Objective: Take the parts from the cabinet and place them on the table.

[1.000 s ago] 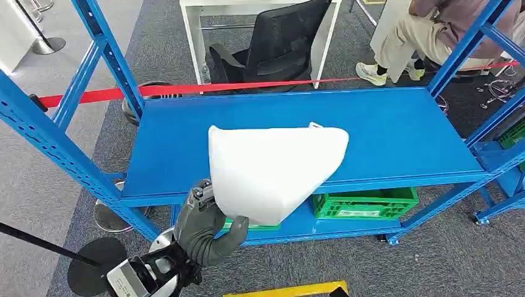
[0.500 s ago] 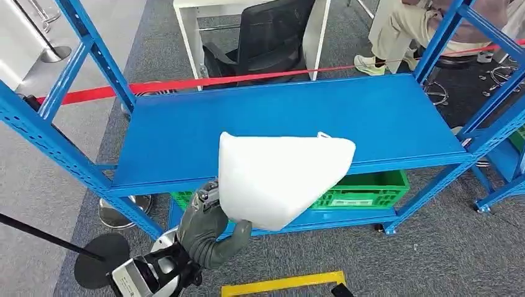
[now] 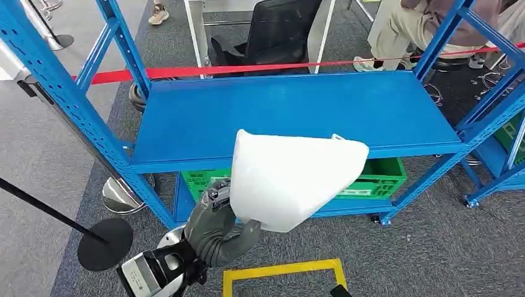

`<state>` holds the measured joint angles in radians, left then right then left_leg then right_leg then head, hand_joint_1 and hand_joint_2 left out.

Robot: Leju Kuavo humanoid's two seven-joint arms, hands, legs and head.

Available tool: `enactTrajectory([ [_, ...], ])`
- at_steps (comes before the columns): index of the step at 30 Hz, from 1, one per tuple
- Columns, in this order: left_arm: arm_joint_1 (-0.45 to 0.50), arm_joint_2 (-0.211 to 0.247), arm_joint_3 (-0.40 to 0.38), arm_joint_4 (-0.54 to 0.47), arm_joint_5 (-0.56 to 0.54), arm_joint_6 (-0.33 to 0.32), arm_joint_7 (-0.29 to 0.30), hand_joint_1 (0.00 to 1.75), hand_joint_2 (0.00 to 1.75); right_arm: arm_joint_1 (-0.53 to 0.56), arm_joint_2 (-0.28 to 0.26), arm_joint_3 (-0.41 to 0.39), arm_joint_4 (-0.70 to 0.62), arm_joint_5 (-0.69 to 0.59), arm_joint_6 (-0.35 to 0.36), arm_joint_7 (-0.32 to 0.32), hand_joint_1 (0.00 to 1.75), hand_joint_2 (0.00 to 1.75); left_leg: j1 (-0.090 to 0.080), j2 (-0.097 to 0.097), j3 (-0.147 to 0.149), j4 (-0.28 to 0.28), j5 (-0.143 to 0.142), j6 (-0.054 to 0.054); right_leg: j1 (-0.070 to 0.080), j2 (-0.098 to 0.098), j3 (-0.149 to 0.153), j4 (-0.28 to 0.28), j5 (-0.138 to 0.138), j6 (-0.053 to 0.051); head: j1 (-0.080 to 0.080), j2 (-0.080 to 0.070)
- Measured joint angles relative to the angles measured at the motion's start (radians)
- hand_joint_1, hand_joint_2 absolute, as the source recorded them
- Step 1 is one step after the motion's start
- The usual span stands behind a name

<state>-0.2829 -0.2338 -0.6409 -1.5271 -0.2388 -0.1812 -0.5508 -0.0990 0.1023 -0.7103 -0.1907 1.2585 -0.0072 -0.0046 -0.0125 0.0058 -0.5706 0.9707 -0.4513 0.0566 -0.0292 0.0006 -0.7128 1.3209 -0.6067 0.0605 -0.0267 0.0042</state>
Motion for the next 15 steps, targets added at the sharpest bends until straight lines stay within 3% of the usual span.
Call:
enactTrajectory([
  [1,0.000,0.000,0.000,0.003,0.000,0.000,0.000,1.75,1.75,0.000,0.000,-0.002,0.000,0.000,0.001,0.000,0.00,0.00,0.000,0.001,-0.014,0.003,0.008,-0.001,0.000,0.000,0.020,-0.006,0.025,-0.001,0.000,0.000],
  [3,0.000,0.000,0.000,0.005,0.001,0.000,0.000,1.75,1.75,0.000,-0.001,-0.005,0.000,-0.001,0.002,0.000,0.00,0.00,0.001,0.001,-0.040,0.013,0.022,-0.005,-0.001,0.000,0.115,-0.124,0.092,-0.004,0.000,0.000],
  [4,0.000,0.000,-0.001,0.006,0.002,0.000,0.000,1.75,1.75,-0.001,-0.002,-0.006,-0.001,-0.002,0.002,0.000,0.00,0.00,0.001,0.001,-0.050,0.022,0.027,-0.009,-0.001,0.000,0.181,-0.217,0.105,-0.005,0.000,0.000],
  [5,0.000,-0.002,-0.001,0.006,0.002,0.000,0.001,1.75,1.75,-0.004,-0.002,-0.007,-0.002,-0.002,0.002,0.000,0.00,0.00,-0.004,0.000,-0.061,0.033,0.031,-0.015,0.002,-0.001,0.242,-0.311,0.067,-0.006,0.001,0.000],
  [6,0.000,-0.003,-0.001,0.007,0.003,0.000,0.001,1.75,1.75,-0.004,-0.002,-0.008,-0.002,-0.002,0.002,0.000,0.00,0.00,-0.004,0.000,-0.064,0.038,0.035,-0.021,0.005,0.003,0.247,-0.321,0.064,-0.016,-0.005,0.000],
  [8,-0.001,-0.003,-0.005,0.011,0.005,-0.002,0.002,1.75,1.75,0.000,-0.002,-0.013,-0.002,-0.006,-0.001,0.000,0.00,0.00,-0.002,0.001,-0.064,0.036,0.050,-0.032,0.009,0.003,0.231,-0.320,0.070,-0.027,-0.001,0.000],
  [10,-0.001,-0.001,-0.008,0.016,0.010,-0.003,0.002,1.75,1.75,0.001,0.002,-0.015,-0.001,-0.011,-0.005,-0.002,0.00,0.00,0.000,-0.002,-0.075,0.037,0.053,-0.042,0.000,-0.005,0.216,-0.324,0.091,-0.047,0.001,0.000],
  [11,-0.001,0.000,-0.008,0.017,0.012,-0.003,0.003,1.75,1.75,-0.001,-0.001,-0.016,-0.002,-0.011,-0.007,-0.005,0.00,0.00,0.000,-0.004,-0.086,0.058,0.005,-0.050,0.000,-0.004,0.202,-0.325,0.103,-0.054,-0.005,0.000],
  [13,-0.001,0.000,-0.010,0.019,0.013,-0.006,0.003,1.75,1.75,0.000,-0.001,-0.018,-0.002,-0.012,-0.008,-0.005,0.00,0.00,0.008,-0.004,-0.125,0.197,-0.126,-0.063,0.000,-0.004,0.174,-0.323,0.130,-0.058,-0.007,0.000],
  [14,-0.001,0.001,-0.010,0.020,0.015,-0.006,0.003,1.75,1.75,0.002,-0.001,-0.020,-0.002,-0.012,-0.008,-0.005,0.00,0.00,0.010,-0.004,-0.142,0.274,-0.164,-0.067,0.000,-0.005,0.158,-0.322,0.142,-0.057,-0.008,0.000],
  [15,-0.001,0.003,-0.010,0.021,0.017,-0.006,0.003,1.75,1.75,0.003,-0.002,-0.021,-0.002,-0.013,-0.009,-0.005,0.00,0.00,0.013,-0.004,-0.150,0.330,-0.174,-0.069,0.000,-0.005,0.143,-0.322,0.153,-0.055,-0.008,0.000],
])
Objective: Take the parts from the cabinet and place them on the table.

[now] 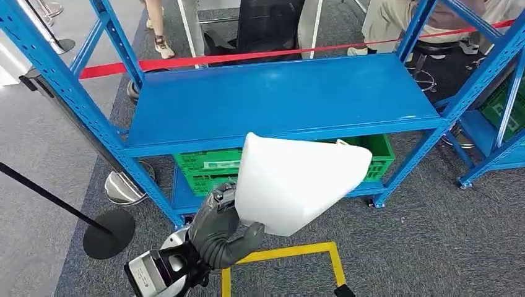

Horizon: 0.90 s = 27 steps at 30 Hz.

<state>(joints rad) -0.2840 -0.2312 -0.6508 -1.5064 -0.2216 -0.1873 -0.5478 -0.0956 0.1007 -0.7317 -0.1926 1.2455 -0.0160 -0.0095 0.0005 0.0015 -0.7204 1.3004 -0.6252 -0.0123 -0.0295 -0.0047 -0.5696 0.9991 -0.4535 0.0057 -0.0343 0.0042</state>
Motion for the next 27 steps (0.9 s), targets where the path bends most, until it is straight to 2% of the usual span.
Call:
enactTrajectory([
  [1,0.000,0.001,0.000,0.000,0.003,-0.001,0.000,1.75,1.75,0.001,0.000,-0.001,0.000,-0.001,0.000,0.000,0.00,0.00,0.002,0.000,0.013,0.015,0.019,0.000,0.000,-0.002,-0.016,0.000,0.012,0.002,0.000,0.000],
  [2,0.000,0.002,0.000,0.000,0.004,-0.003,0.000,1.75,1.75,0.002,0.000,-0.002,0.000,-0.001,-0.001,-0.001,0.00,0.00,0.004,0.000,0.047,-0.016,0.055,0.001,0.000,-0.002,-0.029,0.001,0.022,0.004,0.000,0.000],
  [3,0.000,0.002,0.000,0.000,0.005,-0.003,0.000,1.75,1.75,0.002,0.000,-0.002,0.000,-0.001,-0.001,-0.001,0.00,0.00,0.004,0.000,0.081,-0.057,0.079,0.002,0.000,-0.002,-0.037,0.001,0.029,0.007,0.000,0.000],
  [4,-0.002,0.001,-0.001,0.000,0.005,-0.004,0.000,1.75,1.75,0.002,0.000,-0.003,0.000,-0.001,-0.002,-0.003,0.00,0.00,0.003,0.000,0.169,-0.177,0.108,0.006,-0.001,-0.001,-0.049,0.001,0.042,0.012,-0.001,0.000],
  [5,-0.005,-0.001,-0.003,0.000,0.005,-0.005,0.000,1.75,1.75,0.002,0.000,-0.003,0.000,-0.001,-0.002,-0.003,0.00,0.00,0.002,-0.001,0.239,-0.269,0.092,0.011,0.000,0.000,-0.051,0.001,0.049,0.016,-0.001,0.000],
  [6,-0.010,-0.003,-0.005,0.000,0.005,-0.006,0.000,1.75,1.75,0.003,0.000,-0.004,0.000,-0.001,-0.002,-0.003,0.00,0.00,-0.002,-0.003,0.281,-0.338,0.066,0.015,0.004,0.001,-0.055,0.002,0.057,0.025,0.001,0.000],
  [7,-0.012,-0.003,-0.006,0.000,0.008,-0.008,0.000,1.75,1.75,0.003,0.000,-0.005,0.000,-0.001,-0.003,-0.004,0.00,0.00,-0.005,-0.005,0.271,-0.331,0.069,0.019,0.002,0.000,-0.053,-0.004,0.067,0.031,0.003,0.000],
  [8,-0.013,-0.003,-0.005,0.000,0.010,-0.009,0.000,1.75,1.75,0.002,0.000,-0.008,0.000,-0.001,-0.003,-0.005,0.00,0.00,-0.009,-0.006,0.267,-0.331,0.072,0.024,-0.001,-0.001,-0.055,-0.006,0.075,0.038,-0.001,0.000],
  [9,-0.013,-0.003,-0.005,0.000,0.010,-0.009,0.002,1.75,1.75,0.003,0.000,-0.010,0.000,-0.001,-0.004,-0.006,0.00,0.00,-0.012,-0.006,0.259,-0.328,0.081,0.035,-0.002,0.000,-0.055,-0.013,0.087,0.047,0.002,0.000],
  [10,-0.014,-0.003,-0.006,0.000,0.012,-0.009,0.002,1.75,1.75,0.006,0.000,-0.011,0.001,-0.001,-0.005,-0.006,0.00,0.00,-0.003,-0.004,0.242,-0.337,0.099,0.048,-0.005,0.000,-0.061,-0.012,0.090,0.053,0.001,0.000],
  [11,-0.015,-0.004,-0.008,0.000,0.014,-0.009,0.002,1.75,1.75,0.008,0.000,-0.013,0.000,-0.001,-0.007,-0.008,0.00,0.00,-0.003,0.001,0.230,-0.336,0.110,0.056,-0.005,0.001,-0.077,0.006,0.052,0.052,0.001,0.000],
  [12,-0.014,-0.005,-0.009,0.000,0.014,-0.009,0.003,1.75,1.75,0.009,0.001,-0.015,0.000,-0.001,-0.008,-0.010,0.00,0.00,-0.004,0.000,0.213,-0.336,0.123,0.066,-0.004,0.001,-0.096,0.058,-0.020,0.053,0.012,0.000],
  [13,-0.014,-0.005,-0.009,0.000,0.014,-0.009,0.004,1.75,1.75,0.010,0.001,-0.017,0.000,-0.002,-0.009,-0.011,0.00,0.00,-0.006,0.001,0.199,-0.336,0.136,0.067,-0.004,0.002,-0.114,0.128,-0.083,0.055,0.014,0.000],
  [14,-0.014,-0.005,-0.010,0.000,0.015,-0.011,0.005,1.75,1.75,0.010,-0.001,-0.018,0.000,-0.003,-0.011,-0.013,0.00,0.00,-0.009,0.003,0.181,-0.335,0.150,0.070,-0.002,0.002,-0.134,0.216,-0.135,0.057,0.013,0.000],
  [15,-0.014,-0.004,-0.011,0.002,0.017,-0.011,0.005,1.75,1.75,0.010,-0.002,-0.018,0.000,-0.004,-0.012,-0.013,0.00,0.00,-0.012,0.005,0.171,-0.333,0.162,0.070,-0.001,0.002,-0.144,0.283,-0.150,0.058,0.015,0.000],
  [16,-0.013,-0.003,-0.013,0.003,0.019,-0.012,0.005,1.75,1.75,0.011,-0.003,-0.019,0.000,-0.005,-0.013,-0.013,0.00,0.00,-0.014,0.006,0.154,-0.331,0.175,0.070,0.001,0.002,-0.140,0.319,-0.135,0.056,0.013,0.000],
  [17,-0.013,-0.002,-0.015,0.006,0.023,-0.013,0.005,1.75,1.75,0.013,-0.004,-0.021,0.000,-0.008,-0.014,-0.013,0.00,0.00,-0.015,0.006,0.137,-0.328,0.186,0.070,0.002,0.002,-0.118,0.316,-0.098,0.053,0.013,0.000],
  [18,-0.013,-0.003,-0.015,0.009,0.024,-0.013,0.005,1.75,1.75,0.014,-0.004,-0.023,0.000,-0.010,-0.014,-0.013,0.00,0.00,-0.016,0.006,0.119,-0.321,0.195,0.068,0.003,0.002,-0.070,0.263,-0.056,0.050,0.012,0.000],
  [19,-0.013,-0.003,-0.016,0.009,0.025,-0.015,0.005,1.75,1.75,0.015,-0.005,-0.026,0.000,-0.014,-0.016,-0.013,0.00,0.00,-0.016,0.005,0.104,-0.314,0.202,0.066,0.004,0.002,-0.002,0.172,-0.034,0.047,0.013,0.000],
  [20,-0.013,-0.004,-0.016,0.009,0.027,-0.016,0.003,1.75,1.75,0.015,-0.005,-0.027,0.000,-0.016,-0.019,-0.013,0.00,0.00,-0.016,0.005,0.094,-0.304,0.207,0.062,0.004,0.002,0.070,0.068,-0.051,0.044,0.013,0.000],
  [21,-0.014,-0.005,-0.016,0.009,0.029,-0.020,0.001,1.75,1.75,0.014,-0.005,-0.028,0.000,-0.018,-0.020,-0.013,0.00,0.00,-0.021,0.004,0.084,-0.295,0.212,0.055,0.008,0.003,0.115,-0.006,-0.087,0.044,0.013,0.000],
  [24,-0.015,-0.006,-0.019,0.011,0.036,-0.027,-0.003,1.75,1.75,0.018,-0.005,-0.036,0.000,-0.019,-0.022,-0.013,0.00,0.00,-0.016,0.006,0.081,-0.300,0.238,0.039,0.017,0.003,0.094,-0.004,-0.081,0.023,0.011,0.000],
  [25,-0.015,-0.005,-0.018,0.012,0.038,-0.029,-0.003,1.75,1.75,0.021,-0.005,-0.039,0.001,-0.019,-0.022,-0.013,0.00,0.00,-0.017,0.005,0.076,-0.300,0.244,0.033,0.011,0.002,0.088,-0.008,-0.067,0.012,0.011,0.000],
  [26,-0.015,-0.003,-0.019,0.013,0.044,-0.029,-0.004,1.75,1.75,0.019,-0.005,-0.042,0.001,-0.019,-0.022,-0.013,0.00,0.00,-0.014,0.002,0.068,-0.288,0.211,0.023,0.008,-0.004,0.076,-0.008,-0.055,0.004,0.012,0.000],
  [27,-0.015,-0.002,-0.019,0.013,0.045,-0.030,-0.003,1.75,1.75,0.018,-0.006,-0.043,0.001,-0.019,-0.022,-0.014,0.00,0.00,-0.012,0.002,0.055,-0.250,0.152,0.017,0.008,-0.004,0.062,-0.008,-0.043,-0.004,0.009,0.000],
])
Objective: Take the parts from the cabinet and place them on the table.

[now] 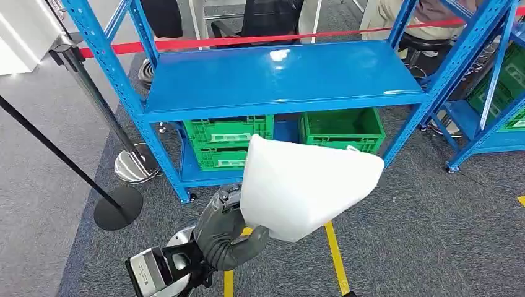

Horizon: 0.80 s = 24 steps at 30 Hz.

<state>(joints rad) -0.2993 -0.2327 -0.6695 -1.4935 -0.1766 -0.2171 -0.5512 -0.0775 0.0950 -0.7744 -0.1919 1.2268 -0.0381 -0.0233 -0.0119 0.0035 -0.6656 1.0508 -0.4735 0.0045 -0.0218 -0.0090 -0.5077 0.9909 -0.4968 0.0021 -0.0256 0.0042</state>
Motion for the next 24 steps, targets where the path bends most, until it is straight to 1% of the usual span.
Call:
enactTrajectory([
  [1,0.000,0.001,0.000,0.000,0.001,0.000,0.000,1.75,1.75,0.000,-0.001,0.000,0.000,0.000,0.000,0.000,0.00,0.00,0.004,0.000,-0.021,0.067,-0.063,-0.005,0.000,0.000,-0.016,0.000,0.013,-0.002,-0.002,0.000],
  [2,0.000,0.002,0.000,0.001,0.002,0.000,0.000,1.75,1.75,0.002,0.000,0.000,0.000,0.000,0.000,0.000,0.00,0.00,0.007,0.000,-0.043,0.148,-0.119,-0.010,0.000,0.000,-0.034,0.001,0.027,-0.001,-0.001,0.000],
  [3,0.000,0.005,0.000,0.003,0.003,0.000,0.000,1.75,1.75,0.003,-0.001,-0.001,0.000,0.000,0.000,0.000,0.00,0.00,0.008,0.000,-0.058,0.225,-0.149,-0.012,0.000,-0.001,-0.052,0.003,0.043,0.000,-0.002,0.000],
  [4,0.000,0.006,0.000,0.005,0.004,0.000,0.000,1.75,1.75,0.003,-0.001,-0.001,0.000,0.000,0.000,0.000,0.00,0.00,0.010,0.000,-0.057,0.265,-0.141,-0.013,0.000,-0.001,-0.069,0.004,0.057,0.002,-0.002,0.000],
  [5,0.000,0.009,0.000,0.006,0.005,0.000,0.000,1.75,1.75,0.003,-0.001,-0.001,0.000,0.000,0.000,0.000,0.00,0.00,0.013,0.000,-0.037,0.266,-0.108,-0.012,0.000,-0.002,-0.087,0.004,0.070,0.004,-0.001,0.000],
  [6,0.000,0.009,-0.001,0.006,0.007,0.000,0.000,1.75,1.75,0.003,-0.001,-0.001,0.000,0.000,0.000,-0.001,0.00,0.00,0.013,0.000,0.001,0.228,-0.070,-0.011,0.000,-0.002,-0.103,0.005,0.081,0.007,-0.002,0.000],
  [7,-0.001,0.009,-0.002,0.006,0.010,0.000,0.000,1.75,1.75,0.003,-0.001,-0.001,0.000,0.000,0.000,-0.003,0.00,0.00,0.013,0.000,0.063,0.151,-0.040,-0.008,0.000,-0.002,-0.117,0.005,0.093,0.010,-0.002,0.000],
  [8,-0.004,0.009,-0.003,0.006,0.012,0.001,0.000,1.75,1.75,0.002,-0.001,-0.001,0.000,0.001,0.000,-0.004,0.00,0.00,0.012,0.000,0.139,0.052,-0.035,-0.003,0.000,-0.001,-0.125,0.005,0.105,0.013,-0.002,0.000],
  [9,-0.010,0.007,-0.004,0.006,0.012,0.001,0.000,1.75,1.75,0.003,0.000,-0.002,0.000,0.001,0.000,-0.005,0.00,0.00,0.009,-0.002,0.213,-0.050,-0.076,0.003,0.002,0.000,-0.131,0.006,0.114,0.020,-0.002,0.000],
  [10,-0.015,0.006,-0.006,0.006,0.013,0.002,-0.001,1.75,1.75,0.003,0.000,-0.002,0.000,0.002,0.000,-0.006,0.00,0.00,0.006,-0.004,0.239,-0.102,-0.095,0.006,0.002,-0.001,-0.132,0.005,0.123,0.027,0.002,0.000],
  [11,-0.017,0.006,-0.008,0.006,0.015,0.002,-0.002,1.75,1.75,0.002,0.000,-0.002,0.000,0.002,0.000,-0.006,0.00,0.00,0.002,-0.004,0.225,-0.094,-0.089,0.010,-0.001,-0.002,-0.130,0.000,0.136,0.033,0.000,0.000],
  [12,-0.017,0.007,-0.008,0.006,0.016,0.002,-0.002,1.75,1.75,0.001,0.000,-0.002,0.000,0.002,0.000,-0.006,0.00,0.00,-0.002,-0.004,0.220,-0.092,-0.085,0.016,-0.004,-0.002,-0.131,-0.005,0.146,0.041,-0.003,0.000],
  [13,-0.017,0.007,-0.008,0.006,0.017,0.003,-0.002,1.75,1.75,0.004,0.001,-0.002,0.000,0.002,0.001,-0.006,0.00,0.00,-0.004,-0.004,0.212,-0.096,-0.073,0.027,-0.005,-0.001,-0.134,-0.013,0.158,0.049,0.000,0.000],
  [14,-0.020,0.006,-0.010,0.008,0.019,0.003,-0.002,1.75,1.75,0.004,0.000,-0.002,0.001,0.003,0.002,-0.006,0.00,0.00,0.005,0.002,0.200,-0.102,-0.052,0.037,-0.010,0.000,-0.141,-0.005,0.144,0.052,-0.003,0.000],
  [15,-0.021,0.005,-0.013,0.010,0.020,0.003,-0.002,1.75,1.75,0.004,0.001,-0.002,0.002,0.003,0.002,-0.006,0.00,0.00,0.003,0.002,0.183,-0.101,-0.038,0.046,-0.009,0.002,-0.159,0.029,0.080,0.053,0.002,0.000],
  [16,-0.020,0.005,-0.013,0.010,0.020,0.003,-0.002,1.75,1.75,0.005,0.002,-0.002,0.002,0.003,0.002,-0.006,0.00,0.00,0.003,0.003,0.166,-0.101,-0.024,0.050,-0.008,0.003,-0.180,0.096,0.004,0.057,0.008,0.000],
  [17,-0.020,0.005,-0.013,0.011,0.020,0.003,-0.002,1.75,1.75,0.005,0.001,-0.002,0.002,0.003,0.002,-0.006,0.00,0.00,0.002,0.003,0.150,-0.100,-0.010,0.052,-0.008,0.004,-0.199,0.175,-0.056,0.061,0.008,0.000],
  [18,-0.020,0.005,-0.014,0.013,0.020,0.003,-0.002,1.75,1.75,0.004,0.000,-0.002,0.002,0.003,0.002,-0.006,0.00,0.00,0.000,0.004,0.134,-0.099,0.004,0.052,-0.007,0.004,-0.214,0.254,-0.093,0.064,0.007,0.000],
  [19,-0.020,0.005,-0.014,0.015,0.021,0.003,-0.002,1.75,1.75,0.005,-0.001,-0.002,0.002,0.003,0.002,-0.006,0.00,0.00,-0.001,0.004,0.120,-0.097,0.018,0.051,-0.007,0.004,-0.218,0.313,-0.097,0.066,0.009,0.000],
  [20,-0.019,0.005,-0.015,0.018,0.021,0.003,-0.002,1.75,1.75,0.005,-0.002,-0.002,0.002,0.003,0.002,-0.006,0.00,0.00,-0.001,0.005,0.099,-0.094,0.033,0.050,-0.007,0.005,-0.204,0.335,-0.067,0.064,0.007,0.000],
  [21,-0.020,0.005,-0.015,0.020,0.022,0.003,-0.002,1.75,1.75,0.006,-0.002,-0.002,0.002,0.003,0.002,-0.006,0.00,0.00,-0.001,0.005,0.081,-0.090,0.044,0.048,-0.007,0.005,-0.167,0.307,-0.026,0.063,0.008,0.000],
  [22,-0.020,0.005,-0.016,0.020,0.022,0.003,-0.002,1.75,1.75,0.005,-0.002,-0.002,0.001,0.003,0.002,-0.006,0.00,0.00,0.000,0.005,0.064,-0.084,0.052,0.045,-0.007,0.005,-0.110,0.240,0.005,0.061,0.008,0.000],
  [23,-0.021,0.005,-0.016,0.020,0.023,0.003,-0.002,1.75,1.75,0.004,-0.002,-0.002,0.001,0.002,0.002,-0.006,0.00,0.00,0.001,0.005,0.047,-0.072,0.060,0.040,-0.007,0.005,-0.032,0.135,0.012,0.060,0.008,0.000],
  [24,-0.022,0.003,-0.018,0.020,0.024,0.003,-0.002,1.75,1.75,0.001,-0.002,-0.002,0.001,0.002,0.002,-0.006,0.00,0.00,-0.002,0.003,0.035,-0.062,0.064,0.034,-0.006,0.005,0.031,0.041,-0.030,0.058,0.009,0.000],
])
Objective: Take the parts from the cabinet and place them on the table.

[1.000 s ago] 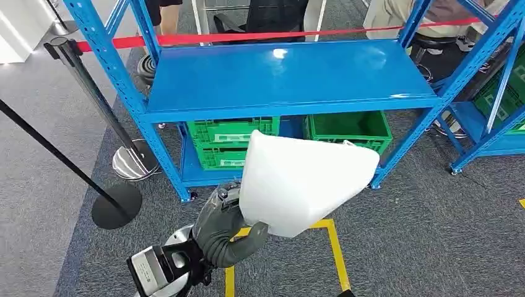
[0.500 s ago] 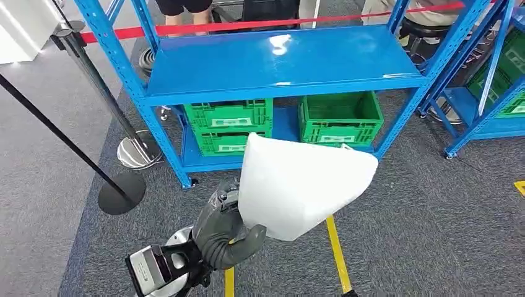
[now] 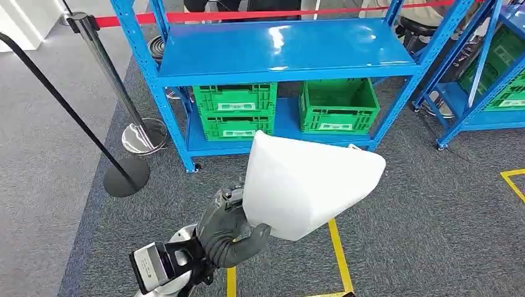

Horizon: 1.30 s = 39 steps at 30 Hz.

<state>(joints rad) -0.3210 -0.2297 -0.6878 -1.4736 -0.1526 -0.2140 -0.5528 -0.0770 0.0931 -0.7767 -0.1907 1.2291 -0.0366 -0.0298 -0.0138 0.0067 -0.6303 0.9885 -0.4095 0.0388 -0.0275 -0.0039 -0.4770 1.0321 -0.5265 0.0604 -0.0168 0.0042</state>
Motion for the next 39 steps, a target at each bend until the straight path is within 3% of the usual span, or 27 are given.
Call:
enactTrajectory([
  [1,-0.002,0.000,-0.001,0.000,0.002,0.000,0.000,1.75,1.75,-0.001,0.000,0.000,0.000,-0.001,0.000,0.000,0.00,0.00,-0.003,0.000,-0.008,0.010,0.006,-0.005,0.003,0.003,0.028,-0.055,-0.021,-0.009,-0.003,0.000],
  [4,-0.004,-0.001,-0.008,0.002,0.006,0.000,0.000,1.75,1.75,0.001,0.001,-0.002,0.000,-0.002,-0.001,0.000,0.00,0.00,0.000,0.002,-0.013,0.005,0.034,-0.021,0.012,0.001,0.003,-0.040,-0.009,-0.035,-0.002,0.000],
  [5,-0.004,0.002,-0.009,0.003,0.007,0.000,0.000,1.75,1.75,0.003,0.002,-0.003,0.001,-0.003,-0.001,0.000,0.00,0.00,0.001,0.000,-0.020,0.007,0.037,-0.024,0.005,-0.002,-0.010,-0.043,0.004,-0.046,-0.001,0.000],
  [6,-0.004,0.002,-0.010,0.005,0.008,0.000,0.000,1.75,1.75,0.001,0.003,-0.005,0.002,-0.002,-0.001,0.000,0.00,0.00,0.003,-0.003,-0.030,0.023,-0.008,-0.033,0.004,-0.006,-0.022,-0.043,0.019,-0.052,-0.002,0.000],
  [7,-0.004,0.004,-0.010,0.006,0.008,0.000,0.000,1.75,1.75,0.000,0.002,-0.006,0.002,-0.003,-0.001,0.000,0.00,0.00,0.005,-0.004,-0.041,0.069,-0.074,-0.039,0.004,-0.006,-0.037,-0.042,0.031,-0.057,-0.005,0.000],
  [9,-0.005,0.005,-0.011,0.008,0.010,0.000,0.000,1.75,1.75,0.001,0.002,-0.007,0.002,-0.002,-0.001,0.000,0.00,0.00,0.009,-0.003,-0.074,0.222,-0.193,-0.046,0.005,-0.006,-0.069,-0.041,0.060,-0.060,-0.006,0.000],
  [10,-0.005,0.008,-0.011,0.010,0.013,0.000,0.000,1.75,1.75,0.002,0.002,-0.007,0.002,-0.002,-0.002,0.000,0.00,0.00,0.009,-0.004,-0.082,0.285,-0.210,-0.046,0.005,-0.006,-0.088,-0.040,0.073,-0.059,-0.007,0.000],
  [11,-0.005,0.012,-0.012,0.012,0.017,0.000,0.000,1.75,1.75,0.002,0.002,-0.008,0.002,-0.002,-0.003,0.000,0.00,0.00,0.009,-0.004,-0.075,0.317,-0.195,-0.045,0.006,-0.006,-0.107,-0.039,0.087,-0.058,-0.008,0.000],
  [12,-0.005,0.014,-0.013,0.014,0.019,0.000,0.000,1.75,1.75,0.002,0.003,-0.008,0.002,-0.001,-0.004,-0.001,0.00,0.00,0.009,-0.004,-0.049,0.305,-0.157,-0.042,0.007,-0.007,-0.125,-0.038,0.100,-0.057,-0.007,0.000],
  [14,-0.007,0.015,-0.018,0.014,0.021,0.002,0.000,1.75,1.75,0.001,0.003,-0.009,0.002,-0.001,-0.006,-0.002,0.00,0.00,0.005,-0.005,0.064,0.171,-0.101,-0.028,0.012,-0.006,-0.155,-0.038,0.125,-0.053,-0.007,0.000],
  [16,-0.015,0.011,-0.023,0.013,0.024,0.002,0.000,1.75,1.75,0.002,0.008,-0.011,0.001,-0.001,-0.009,-0.003,0.00,0.00,-0.007,-0.004,0.206,-0.021,-0.152,-0.008,0.017,-0.006,-0.167,-0.036,0.143,-0.046,-0.006,0.000],
  [17,-0.019,0.011,-0.026,0.013,0.027,0.002,-0.002,1.75,1.75,0.001,0.009,-0.011,0.001,-0.001,-0.010,-0.005,0.00,0.00,-0.006,-0.005,0.219,-0.054,-0.167,-0.010,0.013,-0.008,-0.170,-0.039,0.156,-0.039,-0.005,0.000],
  [20,-0.018,0.015,-0.028,0.016,0.029,0.003,-0.002,1.75,1.75,0.006,0.011,-0.013,0.002,-0.003,-0.010,-0.005,0.00,0.00,-0.011,-0.005,0.185,-0.062,-0.129,0.006,0.009,-0.009,-0.176,-0.059,0.194,-0.019,-0.006,0.000],
  [21,-0.019,0.014,-0.030,0.018,0.030,0.003,-0.002,1.75,1.75,0.006,0.011,-0.014,0.002,-0.003,-0.010,-0.005,0.00,0.00,-0.004,0.000,0.179,-0.065,-0.112,0.010,0.006,-0.005,-0.189,-0.044,0.161,-0.018,-0.008,0.000],
  [22,-0.019,0.013,-0.031,0.019,0.030,0.003,-0.002,1.75,1.75,0.007,0.012,-0.015,0.002,-0.003,-0.010,-0.004,0.00,0.00,-0.003,-0.002,0.162,-0.065,-0.098,0.019,0.006,-0.003,-0.204,0.002,0.092,-0.014,-0.001,0.000],
  [24,-0.017,0.013,-0.036,0.024,0.032,0.003,-0.002,1.75,1.75,0.007,0.009,-0.020,0.002,-0.005,-0.010,-0.003,0.00,0.00,-0.003,0.001,0.130,-0.063,-0.071,0.021,0.005,-0.002,-0.237,0.155,-0.028,-0.004,-0.003,0.000],
  [25,-0.016,0.013,-0.037,0.028,0.032,0.003,-0.002,1.75,1.75,0.007,0.009,-0.022,0.002,-0.006,-0.010,-0.002,0.00,0.00,-0.003,0.003,0.116,-0.061,-0.058,0.020,0.005,-0.001,-0.247,0.227,-0.052,0.000,-0.002,0.000],
  [26,-0.015,0.014,-0.038,0.032,0.034,0.003,-0.003,1.75,1.75,0.007,0.008,-0.023,0.002,-0.006,-0.011,-0.002,0.00,0.00,-0.003,0.005,0.096,-0.057,-0.045,0.019,0.004,-0.001,-0.248,0.283,-0.049,0.003,-0.002,0.000],
  [28,-0.013,0.015,-0.039,0.038,0.035,0.003,-0.006,1.75,1.75,0.007,0.008,-0.024,0.002,-0.006,-0.011,-0.002,0.00,0.00,0.001,0.006,0.057,-0.044,-0.025,0.013,0.000,-0.001,-0.194,0.255,0.021,0.006,-0.003,0.000],
  [29,-0.013,0.015,-0.039,0.041,0.035,0.003,-0.007,1.75,1.75,0.007,0.007,-0.024,0.002,-0.006,-0.011,-0.002,0.00,0.00,0.004,0.005,0.035,-0.031,-0.018,0.008,-0.003,-0.001,-0.131,0.175,0.052,0.011,-0.002,0.000],
  [30,-0.013,0.014,-0.039,0.042,0.035,0.003,-0.008,1.75,1.75,0.007,0.006,-0.024,0.002,-0.006,-0.011,-0.002,0.00,0.00,0.006,0.005,0.022,-0.020,-0.014,0.003,-0.006,-0.001,-0.080,0.107,0.055,0.015,-0.002,0.000],
  [31,-0.014,0.013,-0.039,0.042,0.036,0.003,-0.010,1.75,1.75,0.003,0.010,-0.024,0.002,-0.007,-0.011,-0.002,0.00,0.00,-0.002,0.004,-0.001,0.000,-0.011,-0.003,-0.007,0.001,-0.006,-0.004,0.006,0.027,0.002,0.000],
  [32,-0.014,0.012,-0.039,0.042,0.037,0.005,-0.011,1.75,1.75,0.004,0.008,-0.025,0.001,-0.007,-0.011,-0.002,0.00,0.00,-0.003,0.003,-0.010,0.011,-0.005,-0.009,-0.004,0.007,0.011,-0.047,-0.019,0.004,0.000,0.000],
  [35,-0.014,0.014,-0.040,0.045,0.039,0.006,-0.014,1.75,1.75,0.007,0.010,-0.025,0.002,-0.007,-0.011,-0.002,0.00,0.00,-0.003,0.003,-0.019,0.008,0.022,-0.018,0.001,0.006,-0.011,-0.033,-0.009,-0.020,-0.001,0.000],
  [36,-0.014,0.017,-0.040,0.049,0.039,0.006,-0.014,1.75,1.75,0.008,0.011,-0.026,0.003,-0.006,-0.010,-0.002,0.00,0.00,0.001,0.002,-0.030,0.012,0.011,-0.024,-0.005,0.000,-0.026,-0.033,0.004,-0.037,0.002,0.000],
  [37,-0.014,0.019,-0.040,0.050,0.039,0.008,-0.014,1.75,1.75,0.007,0.009,-0.026,0.003,-0.006,-0.010,-0.002,0.00,0.00,0.002,-0.001,-0.040,0.038,-0.036,-0.031,-0.005,0.000,-0.036,-0.033,0.014,-0.050,-0.004,0.000],
  [39,-0.014,0.020,-0.040,0.050,0.039,0.009,-0.016,1.75,1.75,0.007,0.009,-0.026,0.003,-0.006,-0.010,-0.002,0.00,0.00,0.006,-0.001,-0.078,0.181,-0.153,-0.041,-0.002,0.000,-0.064,-0.032,0.037,-0.056,-0.005,0.000],
])
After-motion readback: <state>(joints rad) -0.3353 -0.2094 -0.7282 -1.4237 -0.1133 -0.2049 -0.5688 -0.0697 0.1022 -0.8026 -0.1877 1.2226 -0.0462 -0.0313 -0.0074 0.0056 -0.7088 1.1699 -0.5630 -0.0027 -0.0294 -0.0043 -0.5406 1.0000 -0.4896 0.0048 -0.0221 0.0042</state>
